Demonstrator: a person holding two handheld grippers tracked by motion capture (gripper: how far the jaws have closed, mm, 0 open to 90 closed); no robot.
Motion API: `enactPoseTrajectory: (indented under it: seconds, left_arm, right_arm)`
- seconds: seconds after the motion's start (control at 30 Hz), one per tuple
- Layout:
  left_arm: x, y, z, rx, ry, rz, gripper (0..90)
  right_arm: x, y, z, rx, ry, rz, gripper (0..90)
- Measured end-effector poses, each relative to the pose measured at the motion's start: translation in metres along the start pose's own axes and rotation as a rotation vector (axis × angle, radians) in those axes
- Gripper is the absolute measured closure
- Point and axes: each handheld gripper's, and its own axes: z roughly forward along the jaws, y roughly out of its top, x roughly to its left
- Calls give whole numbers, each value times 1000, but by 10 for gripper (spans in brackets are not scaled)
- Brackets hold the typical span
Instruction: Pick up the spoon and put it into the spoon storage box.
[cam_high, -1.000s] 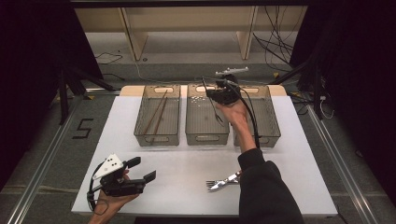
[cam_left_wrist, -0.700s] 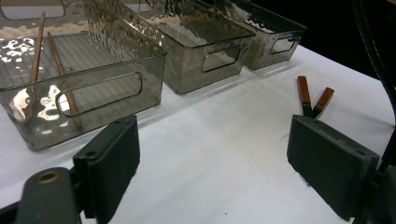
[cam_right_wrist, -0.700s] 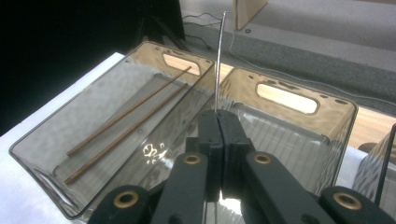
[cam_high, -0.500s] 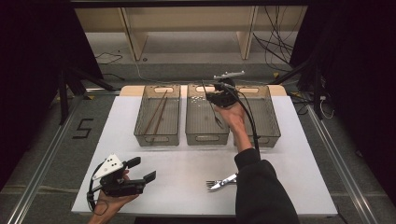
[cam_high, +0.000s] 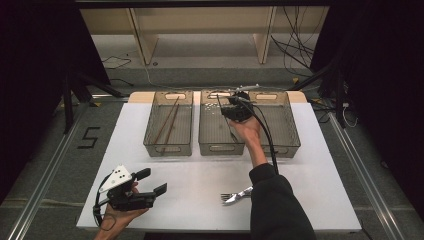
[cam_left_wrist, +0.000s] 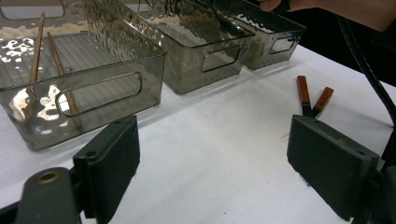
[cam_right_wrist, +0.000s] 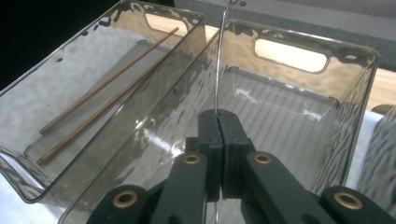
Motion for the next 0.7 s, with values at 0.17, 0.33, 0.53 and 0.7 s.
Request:
enactPoseTrajectory:
  seconds: [0.17, 0.33, 0.53, 0.7]
  left_arm:
    - [0, 0, 0, 0, 0, 0, 166]
    - [0, 0, 0, 3, 2, 1, 166]
    - [1, 0, 0, 3, 1, -1, 166]
    - [1, 0, 0, 4, -1, -3, 166]
  right_arm:
    - [0, -4, 3, 19, -26, 9, 887]
    - [-1, -5, 4, 31, -41, 29, 751]
    - [-1, -3, -4, 14, -6, 30, 630]
    - [-2, -1, -16, 15, 20, 23, 508]
